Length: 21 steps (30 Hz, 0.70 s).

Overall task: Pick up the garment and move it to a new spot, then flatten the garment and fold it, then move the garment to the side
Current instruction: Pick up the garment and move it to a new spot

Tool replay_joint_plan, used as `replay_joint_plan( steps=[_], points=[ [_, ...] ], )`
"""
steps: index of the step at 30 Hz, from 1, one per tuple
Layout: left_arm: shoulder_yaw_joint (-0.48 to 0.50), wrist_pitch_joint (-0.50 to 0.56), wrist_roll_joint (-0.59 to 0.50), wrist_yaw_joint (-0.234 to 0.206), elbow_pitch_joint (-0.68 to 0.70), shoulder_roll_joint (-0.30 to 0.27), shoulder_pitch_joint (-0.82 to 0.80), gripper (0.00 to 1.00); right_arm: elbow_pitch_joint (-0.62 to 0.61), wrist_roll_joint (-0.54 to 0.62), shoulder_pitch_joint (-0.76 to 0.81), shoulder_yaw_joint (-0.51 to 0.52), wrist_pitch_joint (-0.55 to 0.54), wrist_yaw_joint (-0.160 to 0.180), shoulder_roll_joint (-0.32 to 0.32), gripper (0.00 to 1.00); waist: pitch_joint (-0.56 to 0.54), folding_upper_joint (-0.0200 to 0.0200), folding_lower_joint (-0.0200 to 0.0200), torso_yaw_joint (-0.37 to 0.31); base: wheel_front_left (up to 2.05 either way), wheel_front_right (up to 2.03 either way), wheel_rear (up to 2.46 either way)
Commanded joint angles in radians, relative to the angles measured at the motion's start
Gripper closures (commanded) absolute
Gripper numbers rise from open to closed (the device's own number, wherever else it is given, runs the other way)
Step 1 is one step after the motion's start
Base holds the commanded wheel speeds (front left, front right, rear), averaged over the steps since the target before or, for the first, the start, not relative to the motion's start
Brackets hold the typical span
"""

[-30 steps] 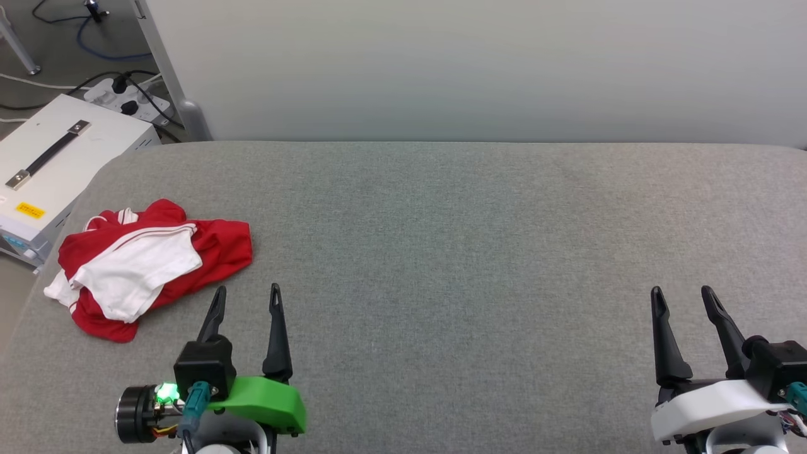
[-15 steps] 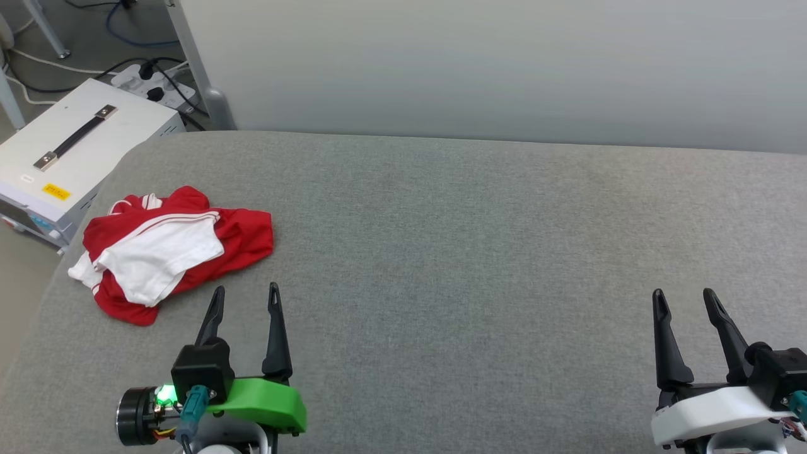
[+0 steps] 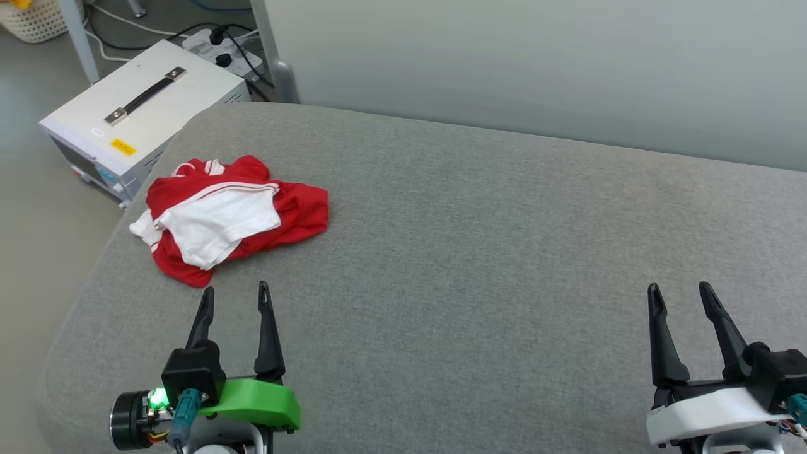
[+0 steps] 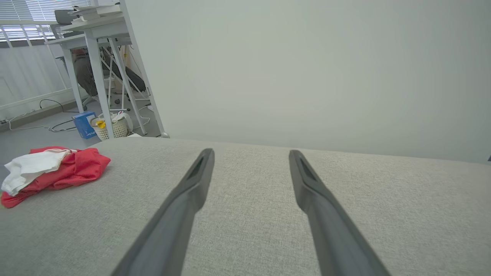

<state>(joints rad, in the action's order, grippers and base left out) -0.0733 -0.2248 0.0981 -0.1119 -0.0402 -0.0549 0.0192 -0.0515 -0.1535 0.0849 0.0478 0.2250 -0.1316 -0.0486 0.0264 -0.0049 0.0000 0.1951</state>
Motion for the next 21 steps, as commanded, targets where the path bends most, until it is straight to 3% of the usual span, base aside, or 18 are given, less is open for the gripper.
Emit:
replay_joint_plan(
  steps=[1, 21],
  points=[
    [0.001, -0.010, 0.008, -0.008, -0.002, 0.004, -0.011, 0.00, -0.010, 0.003, 0.016, -0.001, 0.010, 0.001, -0.001, 0.00, 0.011, 0.0044, 0.0000, 0.052, 0.00, 0.00, 0.00],
    [0.017, -0.037, 0.051, -0.024, -0.018, 0.005, -0.006, 0.00, -0.024, 0.010, 0.028, -0.047, 0.037, 0.001, -0.002, 0.00, 0.017, 0.0049, 0.0000, 0.272, 0.00, 0.00, 0.00]
  ],
)
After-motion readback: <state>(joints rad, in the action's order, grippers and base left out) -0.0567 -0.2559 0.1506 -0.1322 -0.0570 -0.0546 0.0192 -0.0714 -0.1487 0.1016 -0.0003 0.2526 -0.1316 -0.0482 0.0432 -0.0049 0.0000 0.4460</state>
